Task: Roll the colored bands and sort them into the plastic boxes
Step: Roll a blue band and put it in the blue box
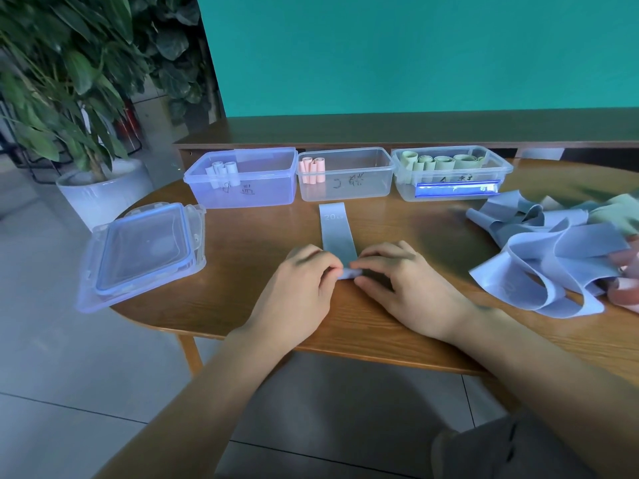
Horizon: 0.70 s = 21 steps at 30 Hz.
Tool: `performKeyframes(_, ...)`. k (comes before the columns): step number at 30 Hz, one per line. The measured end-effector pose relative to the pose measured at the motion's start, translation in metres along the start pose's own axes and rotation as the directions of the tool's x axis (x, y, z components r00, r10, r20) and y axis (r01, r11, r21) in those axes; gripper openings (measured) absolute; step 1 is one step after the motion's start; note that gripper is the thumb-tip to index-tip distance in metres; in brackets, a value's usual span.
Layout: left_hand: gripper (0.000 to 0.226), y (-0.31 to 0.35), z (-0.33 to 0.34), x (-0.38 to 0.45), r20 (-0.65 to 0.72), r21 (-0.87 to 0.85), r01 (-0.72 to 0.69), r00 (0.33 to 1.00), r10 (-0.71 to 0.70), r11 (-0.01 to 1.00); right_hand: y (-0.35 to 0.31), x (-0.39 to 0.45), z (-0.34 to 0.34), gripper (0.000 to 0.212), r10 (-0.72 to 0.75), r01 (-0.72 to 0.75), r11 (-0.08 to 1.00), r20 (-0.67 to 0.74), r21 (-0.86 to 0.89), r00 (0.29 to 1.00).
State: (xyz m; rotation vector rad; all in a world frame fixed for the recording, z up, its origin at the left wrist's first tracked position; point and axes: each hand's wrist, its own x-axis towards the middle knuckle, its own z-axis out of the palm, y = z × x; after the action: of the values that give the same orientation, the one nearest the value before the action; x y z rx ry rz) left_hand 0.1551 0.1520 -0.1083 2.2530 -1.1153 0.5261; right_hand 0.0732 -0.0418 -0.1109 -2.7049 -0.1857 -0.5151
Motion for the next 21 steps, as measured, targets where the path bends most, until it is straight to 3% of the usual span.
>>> performKeyframes(4, 0.014, 0.000, 0.001, 0.001, 0.024, -0.001, 0.023, 0.999, -0.023, 1.000, 0.002, 0.004, 0.001, 0.044, 0.000, 0.000, 1.000, 0.002, -0.017, 1.000)
performKeyframes(9, 0.018, 0.001, 0.001, 0.004, 0.053, 0.011, 0.049, 0.997, -0.049, 0.999, -0.001, 0.000, -0.001, 0.032, -0.078, 0.078, 0.997, -0.119, -0.003, 0.990)
performKeyframes(21, 0.015, -0.002, 0.003, 0.009, 0.028, 0.078, 0.041, 0.999, -0.043, 0.996, 0.008, 0.013, -0.001, 0.036, -0.015, 0.015, 1.000, -0.012, 0.024, 1.000)
